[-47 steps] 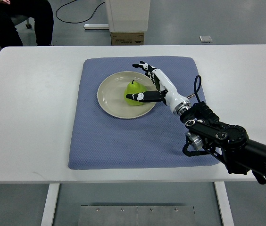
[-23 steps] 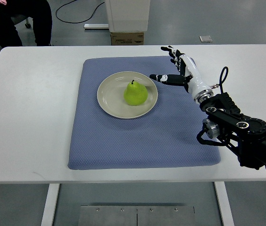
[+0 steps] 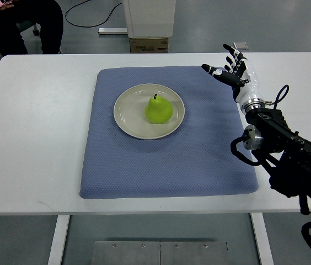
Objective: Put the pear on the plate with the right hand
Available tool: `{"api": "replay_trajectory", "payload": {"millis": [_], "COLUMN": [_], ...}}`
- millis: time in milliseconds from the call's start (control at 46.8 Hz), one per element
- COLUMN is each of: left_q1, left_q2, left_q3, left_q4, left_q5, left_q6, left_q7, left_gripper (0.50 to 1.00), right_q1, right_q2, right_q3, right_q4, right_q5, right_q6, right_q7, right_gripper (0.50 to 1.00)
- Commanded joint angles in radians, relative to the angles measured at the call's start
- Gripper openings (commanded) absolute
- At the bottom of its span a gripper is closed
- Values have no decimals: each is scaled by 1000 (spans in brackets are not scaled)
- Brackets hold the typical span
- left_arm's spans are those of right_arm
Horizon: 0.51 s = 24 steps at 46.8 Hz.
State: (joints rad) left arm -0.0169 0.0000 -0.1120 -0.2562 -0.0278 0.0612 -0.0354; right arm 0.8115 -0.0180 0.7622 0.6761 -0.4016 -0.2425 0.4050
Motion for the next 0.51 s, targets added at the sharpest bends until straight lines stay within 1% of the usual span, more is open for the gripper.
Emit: {"api": "replay_trajectory", "payload": {"millis": [0,192,492], "left_q1": [0,0,0], "left_q2": [0,0,0], "left_q3": [0,0,0], "left_q4": [0,0,0], "left_q5": [0,0,0], "left_q6": [0,0,-1], "left_q7": [0,0,0], "left_gripper": [1000,1000,1000], "right_q1": [-3,-11,-20], "right_q2": [18,18,18], "right_q3": [54,126,128], "right_q4": [-9,-46,-75], "right_q5": [0,0,-2], "right_q6": [-1,-1,-1], "right_q7": [8,8,8], "right_gripper": [1000,1000,1000]}}
